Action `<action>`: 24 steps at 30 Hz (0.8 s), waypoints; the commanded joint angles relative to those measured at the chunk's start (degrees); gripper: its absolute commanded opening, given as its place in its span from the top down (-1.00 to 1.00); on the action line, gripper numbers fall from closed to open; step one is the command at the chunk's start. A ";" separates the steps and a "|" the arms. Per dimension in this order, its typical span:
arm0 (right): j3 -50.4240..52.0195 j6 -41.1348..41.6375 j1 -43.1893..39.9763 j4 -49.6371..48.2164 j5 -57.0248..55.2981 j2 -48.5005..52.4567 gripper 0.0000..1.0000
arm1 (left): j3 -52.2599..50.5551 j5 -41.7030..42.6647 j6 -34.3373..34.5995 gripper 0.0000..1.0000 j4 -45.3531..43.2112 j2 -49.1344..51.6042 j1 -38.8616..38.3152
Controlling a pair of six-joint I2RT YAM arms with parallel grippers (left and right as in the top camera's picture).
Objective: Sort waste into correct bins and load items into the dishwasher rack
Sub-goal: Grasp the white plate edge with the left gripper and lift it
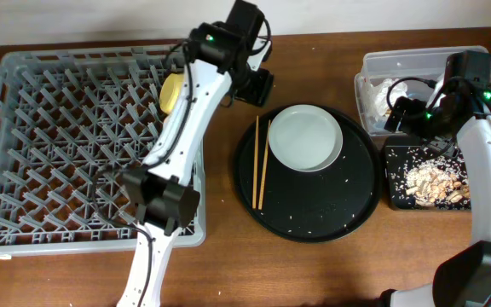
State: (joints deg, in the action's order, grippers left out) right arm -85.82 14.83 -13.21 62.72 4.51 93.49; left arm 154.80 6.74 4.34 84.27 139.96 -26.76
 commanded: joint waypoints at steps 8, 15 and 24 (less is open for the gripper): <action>-0.61 0.07 -0.35 0.59 0.07 -0.42 -0.97 | -27.98 -2.29 9.64 0.07 -26.29 -0.15 -4.96; -0.61 0.07 -0.31 0.74 0.87 -0.42 -0.97 | -32.26 -4.50 11.10 0.12 -29.83 -0.15 -6.75; -0.61 0.07 -0.31 1.03 1.11 -0.42 -0.97 | -34.18 -4.63 11.10 0.45 -31.45 -0.04 -7.21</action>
State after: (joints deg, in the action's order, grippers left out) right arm -85.82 14.83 -13.21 63.46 5.06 93.49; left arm 121.99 2.55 15.25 53.52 140.16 -33.65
